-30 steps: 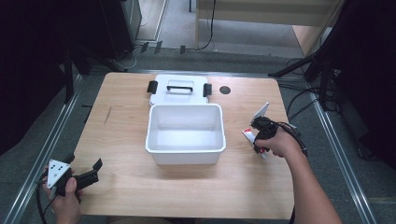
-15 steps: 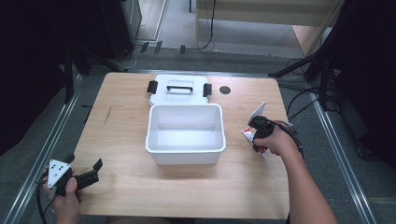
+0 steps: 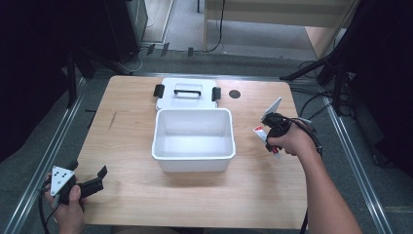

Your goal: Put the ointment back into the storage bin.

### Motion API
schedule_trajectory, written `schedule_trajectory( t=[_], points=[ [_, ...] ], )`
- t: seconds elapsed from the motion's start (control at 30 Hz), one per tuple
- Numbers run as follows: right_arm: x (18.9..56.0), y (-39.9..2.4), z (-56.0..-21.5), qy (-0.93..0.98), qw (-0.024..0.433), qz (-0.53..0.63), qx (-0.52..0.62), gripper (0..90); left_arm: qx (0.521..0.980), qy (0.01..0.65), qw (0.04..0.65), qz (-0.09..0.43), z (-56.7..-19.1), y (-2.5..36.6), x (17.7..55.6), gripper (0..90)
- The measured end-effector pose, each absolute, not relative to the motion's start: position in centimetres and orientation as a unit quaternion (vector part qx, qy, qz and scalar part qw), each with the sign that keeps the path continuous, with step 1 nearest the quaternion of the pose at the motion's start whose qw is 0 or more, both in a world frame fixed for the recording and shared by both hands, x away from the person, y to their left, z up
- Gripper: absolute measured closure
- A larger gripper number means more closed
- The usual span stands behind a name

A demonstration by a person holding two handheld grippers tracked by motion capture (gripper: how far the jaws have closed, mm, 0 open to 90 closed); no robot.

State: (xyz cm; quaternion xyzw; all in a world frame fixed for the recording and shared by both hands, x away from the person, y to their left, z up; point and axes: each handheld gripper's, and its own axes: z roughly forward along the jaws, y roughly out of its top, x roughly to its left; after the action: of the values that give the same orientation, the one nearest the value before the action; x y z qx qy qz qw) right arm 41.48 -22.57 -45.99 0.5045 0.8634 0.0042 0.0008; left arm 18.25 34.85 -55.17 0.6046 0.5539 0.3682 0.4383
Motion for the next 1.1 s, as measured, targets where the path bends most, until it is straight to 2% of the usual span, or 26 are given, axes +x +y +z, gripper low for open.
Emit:
schedule_trajectory(
  t=[0.47, 0.67, 1.1],
  points=[
    [41.7, -19.1, -39.0, 0.873, -0.005, 0.034, 0.486, 72.9, 0.604, 0.554, 0.440, 0.368, -55.2, 34.9, 18.2, 0.0],
    [41.5, -17.6, -37.2, 0.881, -0.017, 0.045, 0.471, 72.9, 0.603, 0.554, 0.441, 0.368, -55.2, 34.9, 18.3, 0.0],
    [40.7, -14.2, -34.7, 0.897, -0.014, 0.055, 0.439, 72.9, 0.606, 0.552, 0.439, 0.367, -55.2, 34.8, 18.3, 0.0]
  ],
)
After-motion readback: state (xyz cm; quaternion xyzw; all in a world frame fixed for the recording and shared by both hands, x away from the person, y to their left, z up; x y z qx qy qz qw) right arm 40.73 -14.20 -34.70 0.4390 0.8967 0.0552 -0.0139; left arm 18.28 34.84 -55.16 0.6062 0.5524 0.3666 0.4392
